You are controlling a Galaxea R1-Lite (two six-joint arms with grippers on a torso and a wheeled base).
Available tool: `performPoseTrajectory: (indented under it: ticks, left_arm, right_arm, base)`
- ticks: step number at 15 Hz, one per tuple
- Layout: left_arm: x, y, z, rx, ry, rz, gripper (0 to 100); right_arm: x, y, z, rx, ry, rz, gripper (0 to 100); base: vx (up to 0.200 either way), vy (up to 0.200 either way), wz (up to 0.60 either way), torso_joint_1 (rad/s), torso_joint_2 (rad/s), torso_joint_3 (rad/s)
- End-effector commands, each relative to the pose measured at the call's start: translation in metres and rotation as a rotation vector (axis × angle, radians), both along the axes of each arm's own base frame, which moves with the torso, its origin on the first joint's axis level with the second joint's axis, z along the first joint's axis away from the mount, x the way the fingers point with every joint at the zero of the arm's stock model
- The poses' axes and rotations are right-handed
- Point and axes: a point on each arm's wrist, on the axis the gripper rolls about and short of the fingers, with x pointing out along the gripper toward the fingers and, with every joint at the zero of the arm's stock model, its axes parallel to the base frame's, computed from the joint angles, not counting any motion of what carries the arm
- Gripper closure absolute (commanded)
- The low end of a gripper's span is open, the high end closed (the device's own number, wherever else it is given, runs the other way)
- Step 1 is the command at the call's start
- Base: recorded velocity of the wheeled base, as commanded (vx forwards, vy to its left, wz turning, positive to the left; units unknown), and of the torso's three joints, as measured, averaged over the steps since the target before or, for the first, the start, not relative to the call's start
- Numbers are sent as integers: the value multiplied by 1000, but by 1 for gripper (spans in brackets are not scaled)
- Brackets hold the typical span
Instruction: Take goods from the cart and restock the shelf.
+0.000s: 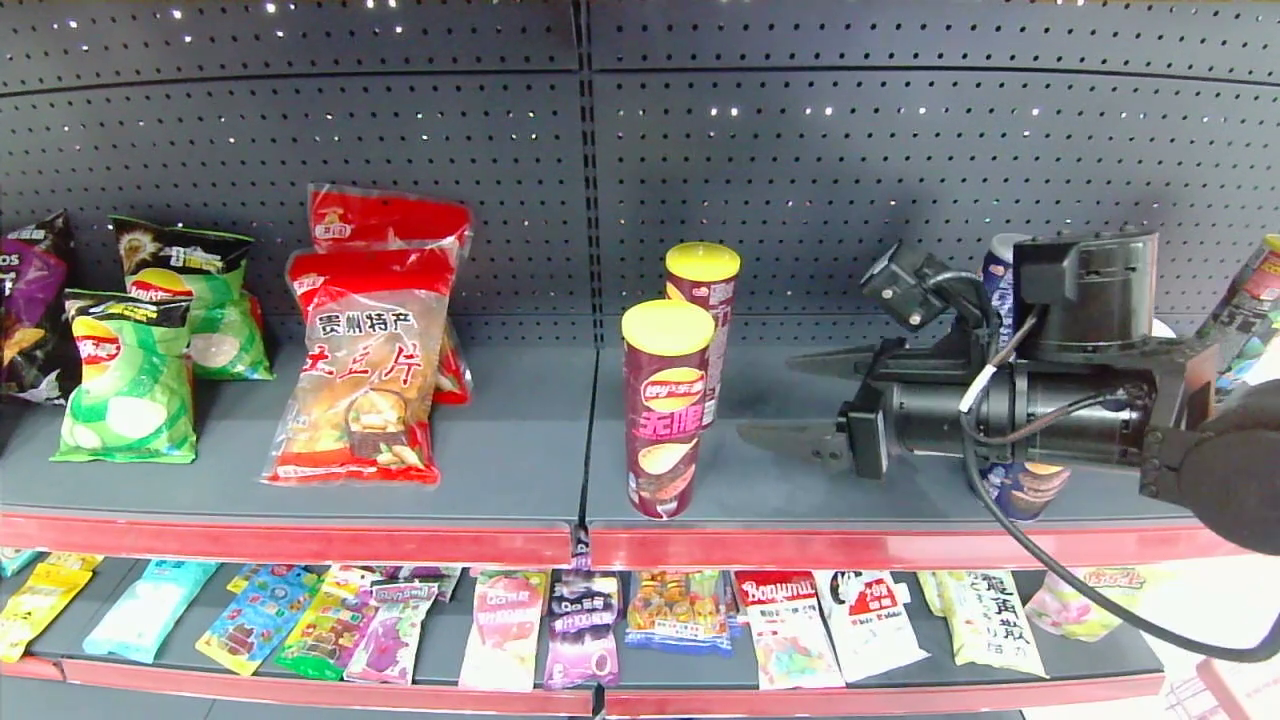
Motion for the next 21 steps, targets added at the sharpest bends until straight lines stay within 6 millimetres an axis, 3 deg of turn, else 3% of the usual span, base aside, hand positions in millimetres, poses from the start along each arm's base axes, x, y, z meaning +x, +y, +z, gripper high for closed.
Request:
performPoseTrajectory:
  ticks: [1,4,10,21]
  left_arm:
    - [0,0,0,0,0,-1,0]
    - [0,0,0,0,0,1,0]
    - [0,0,0,0,2,1,0]
    - [0,0,0,0,0,1,0]
  right_arm:
    - [5,4,-1,11,-28,23,0]
    - [21,15,-7,21,-56,42,0]
    - [34,23,-13,33,-40,93,0]
    - [46,50,-16,49,-45,173,0]
  base:
    - [0,0,0,0,0,0]
    - [0,0,0,0,0,0]
    - [0,0,0,0,0,0]
    - [0,0,0,0,0,0]
